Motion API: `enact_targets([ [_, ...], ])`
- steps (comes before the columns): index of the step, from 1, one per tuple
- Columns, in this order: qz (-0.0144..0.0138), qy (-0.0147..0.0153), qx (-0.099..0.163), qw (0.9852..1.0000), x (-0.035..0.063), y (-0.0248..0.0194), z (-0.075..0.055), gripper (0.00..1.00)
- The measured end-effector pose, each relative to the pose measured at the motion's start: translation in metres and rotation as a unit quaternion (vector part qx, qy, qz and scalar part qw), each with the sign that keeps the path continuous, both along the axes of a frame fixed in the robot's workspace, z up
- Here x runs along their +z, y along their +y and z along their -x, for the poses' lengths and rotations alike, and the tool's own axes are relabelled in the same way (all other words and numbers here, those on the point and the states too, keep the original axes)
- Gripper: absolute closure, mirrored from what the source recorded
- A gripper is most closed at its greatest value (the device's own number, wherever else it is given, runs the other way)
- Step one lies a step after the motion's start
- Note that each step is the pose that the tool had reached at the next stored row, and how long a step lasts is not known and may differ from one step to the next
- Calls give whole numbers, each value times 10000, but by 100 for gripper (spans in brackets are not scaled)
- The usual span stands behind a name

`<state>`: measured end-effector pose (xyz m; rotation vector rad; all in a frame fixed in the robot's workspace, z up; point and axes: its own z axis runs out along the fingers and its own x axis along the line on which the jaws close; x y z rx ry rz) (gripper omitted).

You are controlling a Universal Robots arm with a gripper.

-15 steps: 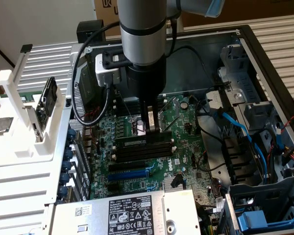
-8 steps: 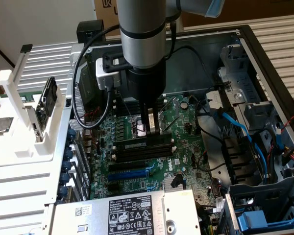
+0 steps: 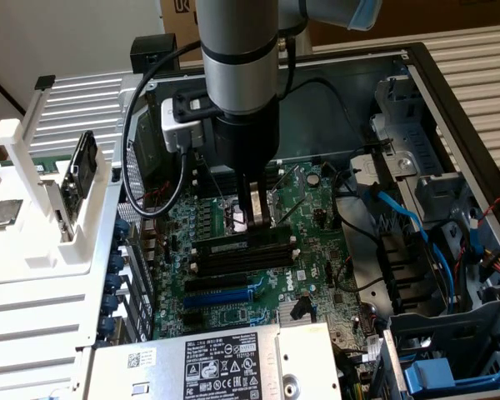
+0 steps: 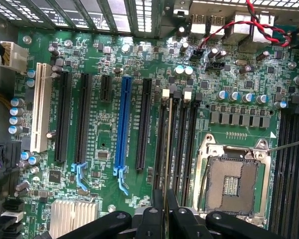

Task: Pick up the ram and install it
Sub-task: 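Insert the ram into the slot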

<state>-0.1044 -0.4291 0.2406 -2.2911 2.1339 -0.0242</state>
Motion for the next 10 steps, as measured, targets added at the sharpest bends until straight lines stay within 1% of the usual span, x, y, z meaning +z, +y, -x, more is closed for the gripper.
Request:
enact_targets([
  [4, 3, 0, -10, 10000, -1, 0, 1, 87],
  [7, 2, 0, -105, 9999, -5, -2, 1, 87],
  [10, 2, 0, -110, 9999, -7, -2, 1, 87],
])
